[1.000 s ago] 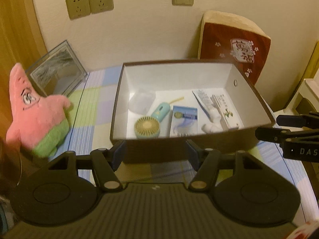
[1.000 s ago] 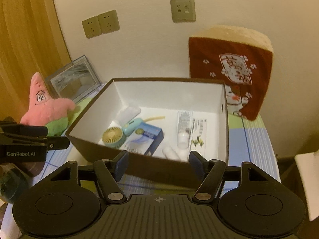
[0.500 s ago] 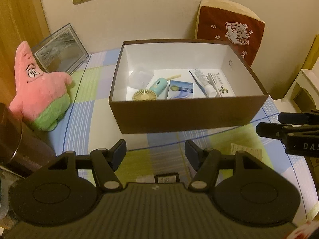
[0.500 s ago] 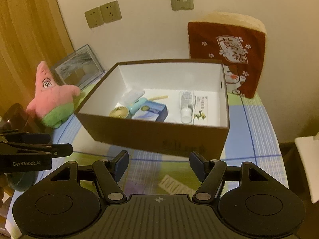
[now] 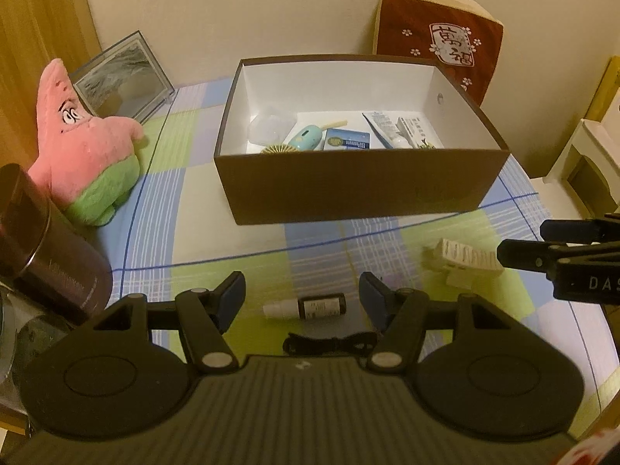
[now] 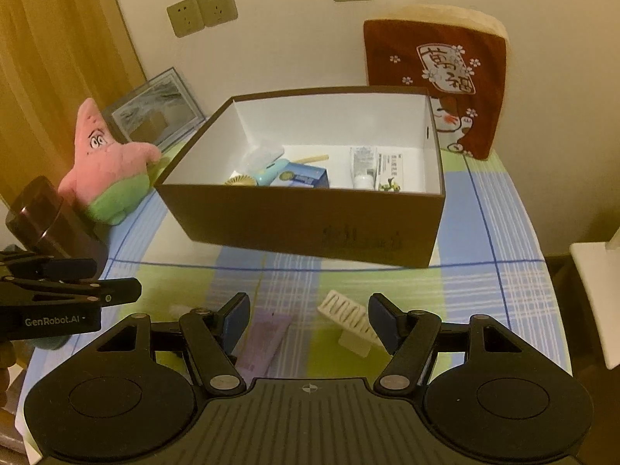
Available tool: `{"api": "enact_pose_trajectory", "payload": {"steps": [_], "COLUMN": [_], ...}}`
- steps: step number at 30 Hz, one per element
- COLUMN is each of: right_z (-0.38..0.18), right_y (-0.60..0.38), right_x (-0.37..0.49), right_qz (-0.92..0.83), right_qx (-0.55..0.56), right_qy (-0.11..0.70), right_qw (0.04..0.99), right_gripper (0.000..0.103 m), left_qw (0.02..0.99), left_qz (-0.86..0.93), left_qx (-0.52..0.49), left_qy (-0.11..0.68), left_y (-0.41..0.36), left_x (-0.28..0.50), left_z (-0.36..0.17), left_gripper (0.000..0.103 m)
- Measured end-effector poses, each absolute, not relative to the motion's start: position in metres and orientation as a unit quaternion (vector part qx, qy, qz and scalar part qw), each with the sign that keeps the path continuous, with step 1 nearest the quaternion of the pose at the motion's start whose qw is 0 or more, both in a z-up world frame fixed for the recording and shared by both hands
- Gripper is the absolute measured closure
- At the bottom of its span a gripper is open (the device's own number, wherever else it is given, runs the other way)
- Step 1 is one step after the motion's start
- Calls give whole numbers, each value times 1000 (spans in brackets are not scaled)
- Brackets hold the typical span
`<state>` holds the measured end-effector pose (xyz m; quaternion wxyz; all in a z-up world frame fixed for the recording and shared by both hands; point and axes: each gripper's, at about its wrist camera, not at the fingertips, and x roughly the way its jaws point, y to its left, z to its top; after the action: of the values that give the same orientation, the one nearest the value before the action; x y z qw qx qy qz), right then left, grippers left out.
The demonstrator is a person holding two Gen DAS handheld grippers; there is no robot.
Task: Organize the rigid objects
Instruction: 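Move both open tools toward the black cable and purple tube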
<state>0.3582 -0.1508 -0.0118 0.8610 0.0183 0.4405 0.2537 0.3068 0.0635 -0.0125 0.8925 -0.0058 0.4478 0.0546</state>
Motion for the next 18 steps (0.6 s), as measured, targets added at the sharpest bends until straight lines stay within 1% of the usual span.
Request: {"api": "enact_pose_trajectory", "payload": {"steps": [18], "right_z": [-28], "right_y": [-148], "right_x": [328], "right_qz": [250], "right_qx": [14], "right_qy": [467], "right_qw": [848], "right_gripper": [35], "left_qw": [884], "left_qz": [47], "left_qx": [-4], "left_qy": [465], "left_y": [57], "left_x": [278], "left_z": [-28], "left_gripper": [40]}}
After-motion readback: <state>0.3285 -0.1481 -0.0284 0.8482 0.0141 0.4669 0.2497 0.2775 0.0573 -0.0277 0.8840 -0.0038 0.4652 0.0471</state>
